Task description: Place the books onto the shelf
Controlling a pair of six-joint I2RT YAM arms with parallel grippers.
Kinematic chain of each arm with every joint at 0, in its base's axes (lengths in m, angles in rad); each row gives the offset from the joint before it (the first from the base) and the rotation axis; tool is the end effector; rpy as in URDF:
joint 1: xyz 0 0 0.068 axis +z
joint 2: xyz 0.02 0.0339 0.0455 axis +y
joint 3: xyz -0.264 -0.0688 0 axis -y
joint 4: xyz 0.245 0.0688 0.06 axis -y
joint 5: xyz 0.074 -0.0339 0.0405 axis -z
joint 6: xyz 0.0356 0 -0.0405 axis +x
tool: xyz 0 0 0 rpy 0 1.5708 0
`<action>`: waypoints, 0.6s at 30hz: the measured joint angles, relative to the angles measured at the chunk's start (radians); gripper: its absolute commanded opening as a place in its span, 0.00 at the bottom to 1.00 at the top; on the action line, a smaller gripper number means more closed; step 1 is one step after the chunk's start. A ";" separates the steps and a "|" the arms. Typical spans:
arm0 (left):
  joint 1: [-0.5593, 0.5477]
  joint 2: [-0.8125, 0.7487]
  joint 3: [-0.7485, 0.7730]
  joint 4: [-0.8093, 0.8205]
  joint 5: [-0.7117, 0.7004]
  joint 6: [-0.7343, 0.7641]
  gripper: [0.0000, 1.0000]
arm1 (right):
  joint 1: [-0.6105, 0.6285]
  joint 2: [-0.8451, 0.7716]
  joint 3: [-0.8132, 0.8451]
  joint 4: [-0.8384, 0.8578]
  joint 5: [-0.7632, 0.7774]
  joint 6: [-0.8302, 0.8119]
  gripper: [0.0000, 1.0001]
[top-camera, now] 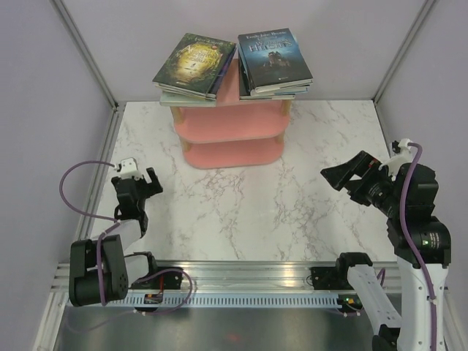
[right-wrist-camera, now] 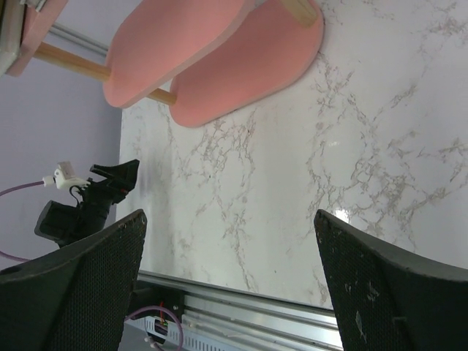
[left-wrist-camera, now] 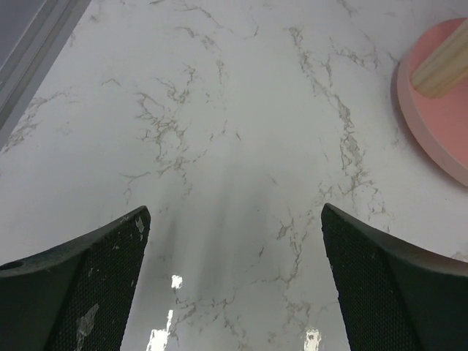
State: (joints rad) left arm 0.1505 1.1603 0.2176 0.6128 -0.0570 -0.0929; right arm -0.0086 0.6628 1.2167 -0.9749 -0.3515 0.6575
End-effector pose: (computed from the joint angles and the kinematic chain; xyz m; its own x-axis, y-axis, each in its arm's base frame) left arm 0.2081 0.0336 0.1571 -0.3001 -0.1392 -0.9437 -0.2318 0.9703 -0.0694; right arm 0.0868 0.0115 0.4119 -0.5106 0.5782 -0.6364 0.0074 0.7431 0.6691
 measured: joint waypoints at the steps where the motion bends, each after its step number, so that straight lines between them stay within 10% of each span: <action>1: 0.008 0.014 -0.004 0.035 0.017 -0.001 1.00 | 0.000 -0.007 -0.016 0.007 0.004 0.000 0.98; 18: -0.121 0.193 -0.001 0.375 0.152 -0.008 1.00 | 0.000 -0.137 -0.255 0.241 0.020 0.004 0.98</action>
State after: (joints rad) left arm 0.0292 1.3537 0.2165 0.9882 0.0948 -0.1005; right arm -0.0086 0.5259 0.9615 -0.7338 -0.3313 0.6617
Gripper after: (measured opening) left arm 0.990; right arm 0.982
